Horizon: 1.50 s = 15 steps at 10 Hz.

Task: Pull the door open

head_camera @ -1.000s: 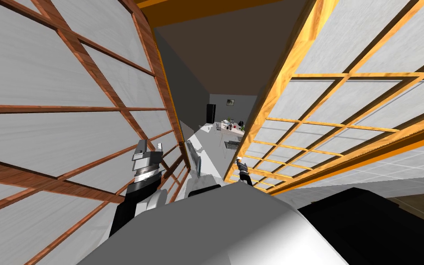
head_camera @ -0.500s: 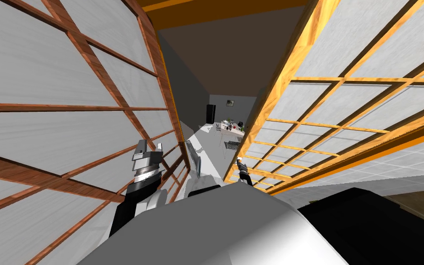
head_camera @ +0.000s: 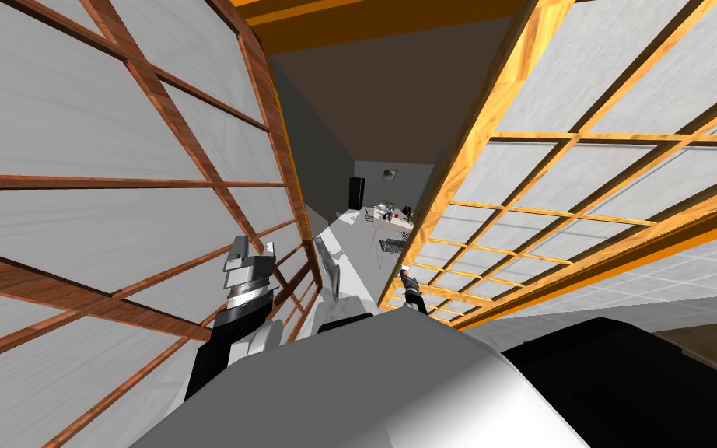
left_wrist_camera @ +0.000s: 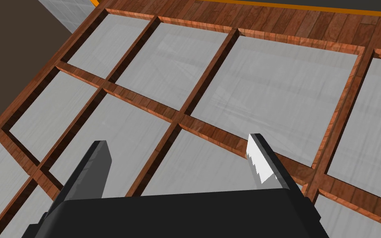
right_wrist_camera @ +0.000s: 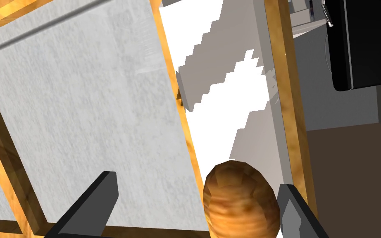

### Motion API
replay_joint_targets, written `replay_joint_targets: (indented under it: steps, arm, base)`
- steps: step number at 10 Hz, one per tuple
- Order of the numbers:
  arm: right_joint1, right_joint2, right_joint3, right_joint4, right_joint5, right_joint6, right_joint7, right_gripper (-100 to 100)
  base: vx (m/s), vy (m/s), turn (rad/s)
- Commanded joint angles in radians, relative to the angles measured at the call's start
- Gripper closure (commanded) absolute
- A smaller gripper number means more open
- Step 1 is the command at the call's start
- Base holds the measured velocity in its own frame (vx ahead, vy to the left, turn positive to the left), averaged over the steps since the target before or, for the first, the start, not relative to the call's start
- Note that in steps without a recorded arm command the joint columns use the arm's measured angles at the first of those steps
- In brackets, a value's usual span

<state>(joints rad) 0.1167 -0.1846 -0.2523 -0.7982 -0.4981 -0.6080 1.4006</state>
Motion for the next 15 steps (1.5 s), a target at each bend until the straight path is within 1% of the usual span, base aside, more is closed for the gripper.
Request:
replay_joint_targets:
  steps: [1, 2, 3, 4, 11, 12, 13, 15]
  arm:
    - [0.049, 0.009, -0.023, -0.035, -0.009, 0.045, 0.023, 100]
    - [0.049, 0.009, -0.023, -0.035, -0.009, 0.045, 0.023, 100]
    - [0.013, 0.014, -0.006, -0.033, -0.001, 0.012, -0.018, 100]
    - [0.013, 0.014, -0.005, -0.032, 0.000, 0.011, -0.031, 100]
    - [0.000, 0.010, 0.006, -0.017, 0.006, -0.003, -0.216, 100]
    - [0.000, 0.010, 0.006, -0.017, 0.006, -0.003, -0.219, 100]
    - [-0.002, 0.009, 0.008, -0.015, 0.008, -0.005, -0.253, 100]
    - [-0.002, 0.009, 0.008, -0.015, 0.008, -0.005, -0.253, 100]
  base:
    - [0.000, 0.000, 0.000]
    - [-0.003, -0.010, 0.014]
    - [-0.012, 0.020, 0.057]
    - [-0.015, 0.020, 0.034]
    - [-0.020, -0.005, 0.016]
    - [-0.015, -0.002, -0.001]
    - [-0.019, 0.002, -0.006]
    - [-0.008, 0.001, 0.005]
